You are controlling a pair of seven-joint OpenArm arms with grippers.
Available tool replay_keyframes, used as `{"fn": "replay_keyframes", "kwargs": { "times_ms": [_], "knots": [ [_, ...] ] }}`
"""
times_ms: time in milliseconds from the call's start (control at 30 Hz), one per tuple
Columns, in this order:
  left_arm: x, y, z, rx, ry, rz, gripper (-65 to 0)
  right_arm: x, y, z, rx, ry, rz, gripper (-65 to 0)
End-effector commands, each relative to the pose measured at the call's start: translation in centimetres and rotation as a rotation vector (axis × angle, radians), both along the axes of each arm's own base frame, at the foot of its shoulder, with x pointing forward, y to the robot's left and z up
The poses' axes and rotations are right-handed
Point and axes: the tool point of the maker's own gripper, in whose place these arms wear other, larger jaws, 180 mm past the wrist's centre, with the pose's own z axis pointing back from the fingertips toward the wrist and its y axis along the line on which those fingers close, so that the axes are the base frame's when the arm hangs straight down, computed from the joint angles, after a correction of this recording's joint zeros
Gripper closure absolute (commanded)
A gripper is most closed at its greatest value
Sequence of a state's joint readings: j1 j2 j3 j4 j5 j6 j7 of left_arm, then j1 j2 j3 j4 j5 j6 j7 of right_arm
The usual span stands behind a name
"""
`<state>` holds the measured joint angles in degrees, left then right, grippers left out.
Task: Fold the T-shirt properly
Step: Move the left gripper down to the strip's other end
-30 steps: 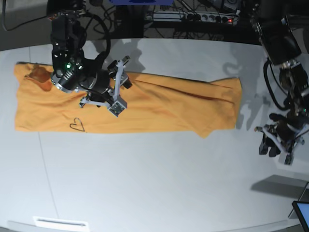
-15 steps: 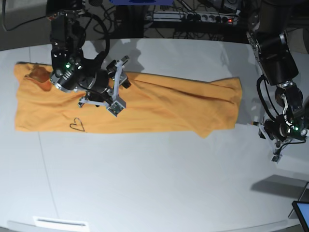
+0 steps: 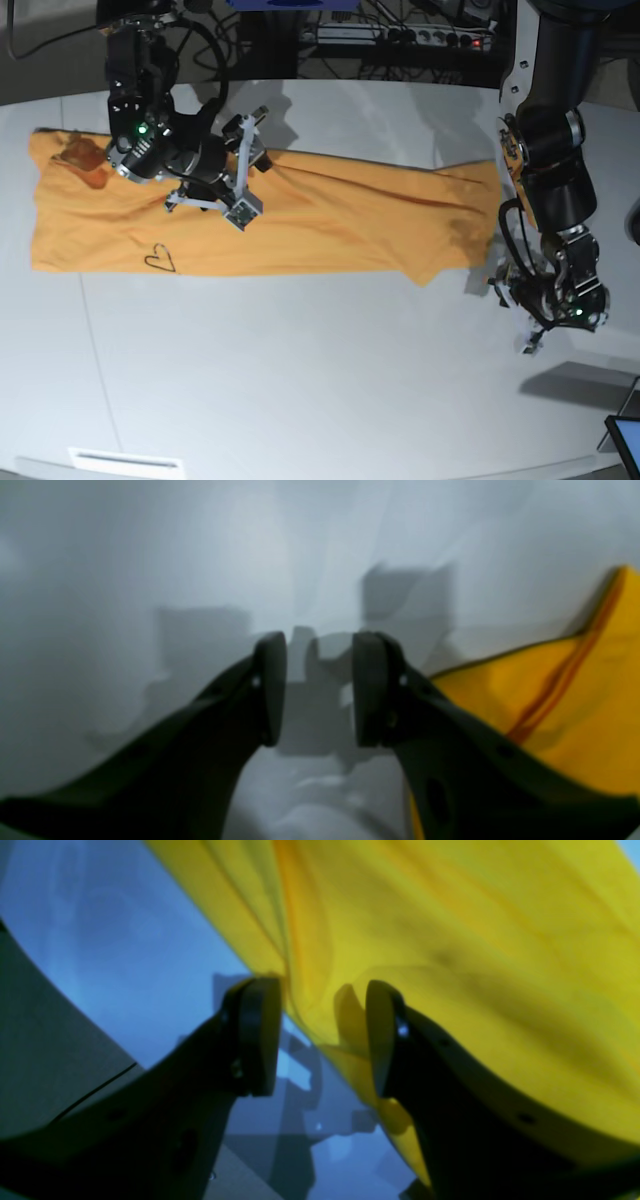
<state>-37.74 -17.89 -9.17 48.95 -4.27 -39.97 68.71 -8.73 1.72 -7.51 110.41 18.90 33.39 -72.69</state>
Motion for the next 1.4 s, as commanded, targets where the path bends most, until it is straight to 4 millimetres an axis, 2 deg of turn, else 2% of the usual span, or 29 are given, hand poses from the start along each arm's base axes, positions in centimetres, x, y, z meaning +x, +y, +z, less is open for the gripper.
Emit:
{"fn": "replay_keyframes", "kwargs": {
  "times_ms": [0, 100, 300, 467, 700, 867, 1067, 1233, 1367],
  "knots": [
    [2.2, 0.3, 2.8, 0.027, -0.089, -0.014, -22.3, 0.8, 0.4, 1.1, 0.028, -0.042, -0.004, -27.0],
    [2.6, -0.3, 3.3, 0.018, -0.108, -0.030, -22.3, 0.7, 0.4, 1.0, 0.028, -0.039, -0.004, -27.0],
    [3.7, -3.4, 4.1, -0.193, -0.190, -0.023, -22.3, 0.6, 0.4, 1.0, 0.028, -0.037, -0.004, -27.0],
    [3.0, -5.5, 2.0, -0.379, -0.142, 0.022, -22.3, 0.6, 0.3, 0.9, 0.027, -0.036, -0.005, -27.0],
    [3.0, -8.0, 1.5, -0.575, -0.132, 0.068, -22.3, 0.6, 0.3, 0.9, 0.027, -0.036, -0.005, -27.0],
    [3.6, -8.4, 2.5, -0.613, -0.155, 0.070, -22.3, 0.5, 0.3, 0.9, 0.026, -0.034, -0.006, -27.0],
    [2.7, -8.3, 2.4, -0.594, -0.077, 0.048, -22.0, 0.5, 0.3, 0.8, 0.024, -0.033, -0.006, -27.0],
    [2.1, -7.4, 2.8, -0.669, -0.072, 0.117, -21.8, 0.6, 0.3, 0.9, 0.025, -0.036, -0.006, -27.0],
    [2.3, -6.5, 2.9, -0.715, -0.060, 0.251, -21.8, 0.6, 0.4, 0.9, 0.027, -0.037, -0.003, -27.0]
  ]
}}
